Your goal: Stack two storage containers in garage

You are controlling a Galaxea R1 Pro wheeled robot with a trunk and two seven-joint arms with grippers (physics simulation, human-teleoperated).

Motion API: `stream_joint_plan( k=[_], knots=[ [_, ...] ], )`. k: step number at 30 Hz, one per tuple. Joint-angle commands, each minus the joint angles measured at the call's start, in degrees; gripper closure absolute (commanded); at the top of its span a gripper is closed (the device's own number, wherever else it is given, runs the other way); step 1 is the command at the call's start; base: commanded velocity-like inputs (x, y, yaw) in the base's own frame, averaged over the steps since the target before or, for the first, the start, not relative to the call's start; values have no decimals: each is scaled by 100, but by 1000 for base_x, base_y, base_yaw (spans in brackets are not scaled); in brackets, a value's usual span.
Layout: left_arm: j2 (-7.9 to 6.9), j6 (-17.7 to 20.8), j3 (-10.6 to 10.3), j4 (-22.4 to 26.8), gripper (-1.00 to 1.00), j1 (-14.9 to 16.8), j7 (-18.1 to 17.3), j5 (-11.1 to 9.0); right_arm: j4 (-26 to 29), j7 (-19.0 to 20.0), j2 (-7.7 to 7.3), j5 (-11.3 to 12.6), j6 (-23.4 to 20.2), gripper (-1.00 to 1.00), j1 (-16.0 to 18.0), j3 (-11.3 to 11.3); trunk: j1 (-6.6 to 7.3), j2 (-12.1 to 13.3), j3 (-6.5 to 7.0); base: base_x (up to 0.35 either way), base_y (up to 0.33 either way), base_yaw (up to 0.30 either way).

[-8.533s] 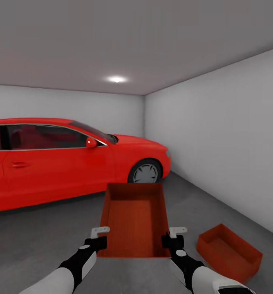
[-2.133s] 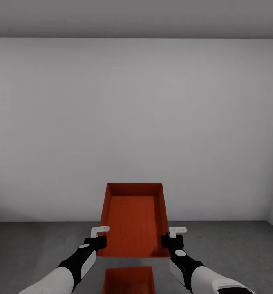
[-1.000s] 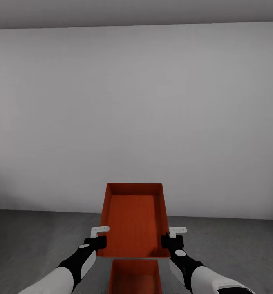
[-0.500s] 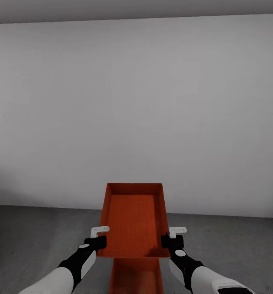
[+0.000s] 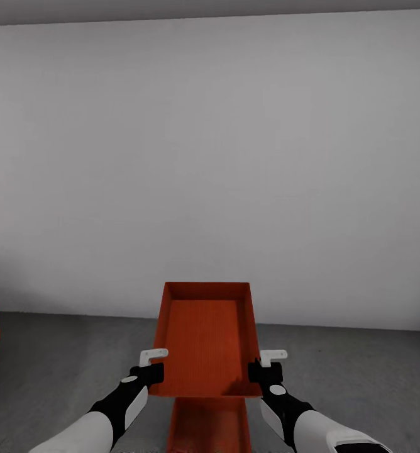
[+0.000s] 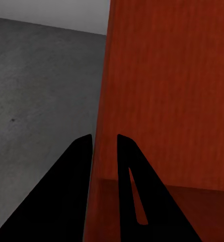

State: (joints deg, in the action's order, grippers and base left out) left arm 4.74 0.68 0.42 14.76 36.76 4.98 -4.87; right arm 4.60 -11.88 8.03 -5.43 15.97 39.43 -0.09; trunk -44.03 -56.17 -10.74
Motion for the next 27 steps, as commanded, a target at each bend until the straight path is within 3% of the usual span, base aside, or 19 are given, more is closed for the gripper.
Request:
stream_joint_plan(
  k=[1,27],
  knots=[
    [-123,-130,45,27,100,7,39,-32,-20,-25,-18,-19,2,100,3,-158,0,-7,-18,0,0,0],
    [-130,-130,45,30,100,7,38,-32,-20,-25,-20,-19,2,100,2,-158,0,-7,-256,0,0,0]
  ],
)
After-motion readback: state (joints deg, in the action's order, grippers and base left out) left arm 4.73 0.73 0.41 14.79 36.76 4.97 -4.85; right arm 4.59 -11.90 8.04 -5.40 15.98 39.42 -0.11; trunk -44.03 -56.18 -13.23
